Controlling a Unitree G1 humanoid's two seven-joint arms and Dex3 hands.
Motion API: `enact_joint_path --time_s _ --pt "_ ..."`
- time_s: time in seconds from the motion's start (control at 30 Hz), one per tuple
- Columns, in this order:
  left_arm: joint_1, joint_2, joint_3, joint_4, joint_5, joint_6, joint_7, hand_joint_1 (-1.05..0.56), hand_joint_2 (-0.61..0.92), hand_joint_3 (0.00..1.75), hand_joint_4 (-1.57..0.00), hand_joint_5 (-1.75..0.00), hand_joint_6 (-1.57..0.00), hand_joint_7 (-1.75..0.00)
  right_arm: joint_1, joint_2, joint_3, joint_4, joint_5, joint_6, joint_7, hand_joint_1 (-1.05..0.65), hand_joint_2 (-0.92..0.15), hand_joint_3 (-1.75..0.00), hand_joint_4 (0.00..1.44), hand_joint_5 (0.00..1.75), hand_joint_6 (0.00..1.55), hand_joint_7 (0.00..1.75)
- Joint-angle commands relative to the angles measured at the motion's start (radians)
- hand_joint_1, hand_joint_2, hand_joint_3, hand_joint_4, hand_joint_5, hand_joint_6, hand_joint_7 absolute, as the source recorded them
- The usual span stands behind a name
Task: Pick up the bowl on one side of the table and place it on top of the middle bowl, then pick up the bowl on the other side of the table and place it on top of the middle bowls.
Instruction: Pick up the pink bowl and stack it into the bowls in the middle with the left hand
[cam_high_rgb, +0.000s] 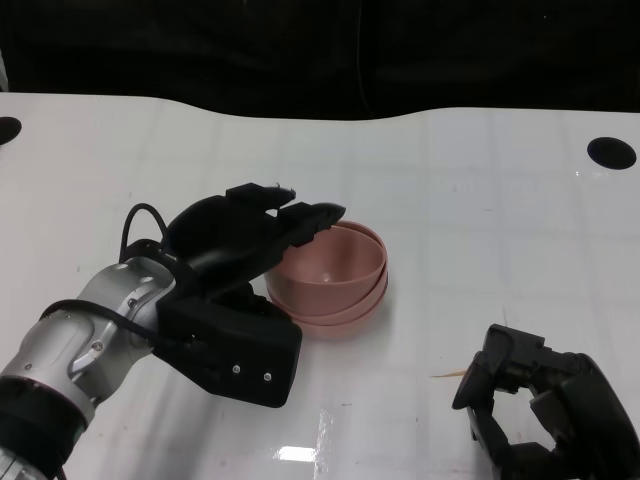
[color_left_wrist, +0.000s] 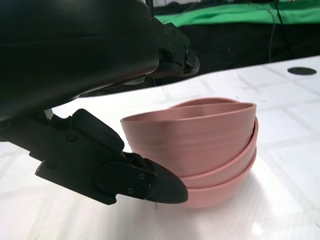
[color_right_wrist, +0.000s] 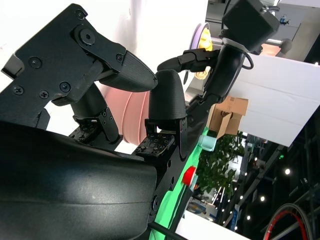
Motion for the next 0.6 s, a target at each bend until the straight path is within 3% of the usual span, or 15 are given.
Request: enact_joint_path --time_s 0.03,0.27,0.6 --pt "0.046 0.015 0.014 -0.044 0.001 0.006 0.038 -0.85 0.92 0.32 0.00 0.00 0.00 0.00 0.003 -0.007 -0.008 -0.001 -0.001 -0.009 -0.002 -0.23 -0.38 -1.35 0.87 1.75 0.83 1.46" --pt "0.200 0.038 0.107 -0.221 -0.060 0.001 0.084 -0.75 0.92 0.23 0.00 0.00 -0.01 0.00 0.005 -0.006 -0.007 -0.005 0.006 -0.001 0.003 -0.22 -0.38 -1.36 0.87 1.75 0.83 1.45" --pt "0.445 0.042 0.257 -0.336 -0.202 -0.202 0.245 -0.63 0.92 0.22 -0.11 -0.07 -0.12 -0.06 0.001 -0.002 -0.003 0.001 0.010 0.002 0.006 -0.22 -0.39 -1.35 0.88 1.75 0.83 1.45"
